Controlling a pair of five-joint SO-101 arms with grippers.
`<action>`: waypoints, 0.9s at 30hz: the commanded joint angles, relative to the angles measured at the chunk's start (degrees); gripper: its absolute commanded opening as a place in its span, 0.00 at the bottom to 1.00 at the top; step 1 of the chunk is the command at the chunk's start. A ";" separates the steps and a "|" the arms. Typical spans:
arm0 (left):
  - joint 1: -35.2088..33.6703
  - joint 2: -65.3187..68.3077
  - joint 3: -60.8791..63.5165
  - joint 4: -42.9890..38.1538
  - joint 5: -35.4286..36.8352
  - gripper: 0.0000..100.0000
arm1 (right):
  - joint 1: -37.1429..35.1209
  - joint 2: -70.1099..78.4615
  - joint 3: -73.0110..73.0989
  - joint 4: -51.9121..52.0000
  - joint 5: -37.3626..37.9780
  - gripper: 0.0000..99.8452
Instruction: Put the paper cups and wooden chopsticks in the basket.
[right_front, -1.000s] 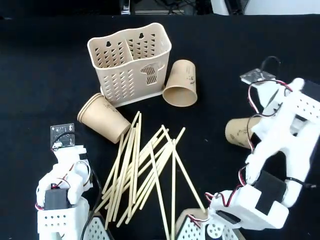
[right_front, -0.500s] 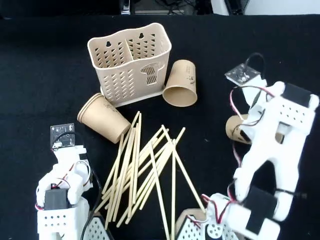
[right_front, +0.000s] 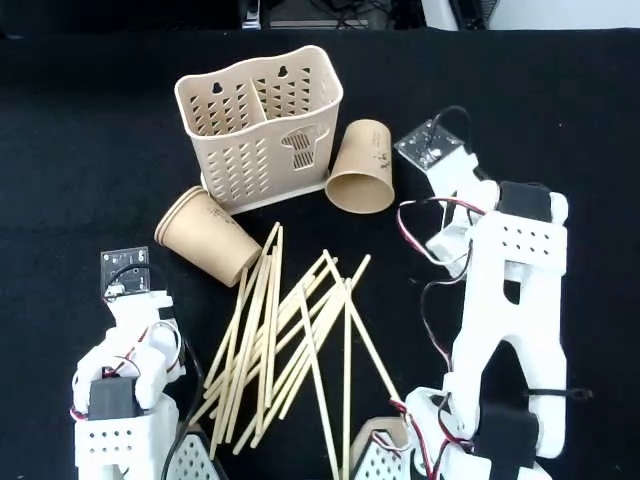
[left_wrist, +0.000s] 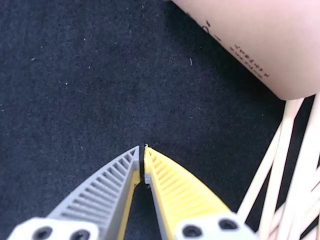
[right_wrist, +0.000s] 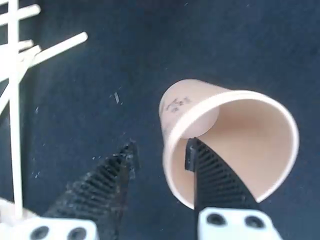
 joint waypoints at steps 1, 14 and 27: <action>-0.22 -0.18 0.84 0.35 0.00 0.03 | 0.62 -2.42 -2.95 -1.32 -0.79 0.17; -0.22 -0.18 0.84 0.35 0.00 0.03 | -10.11 -11.47 -16.75 10.55 -7.56 0.17; -0.22 -0.18 0.84 0.35 0.00 0.03 | -16.70 3.30 -1.19 -18.99 -20.84 0.29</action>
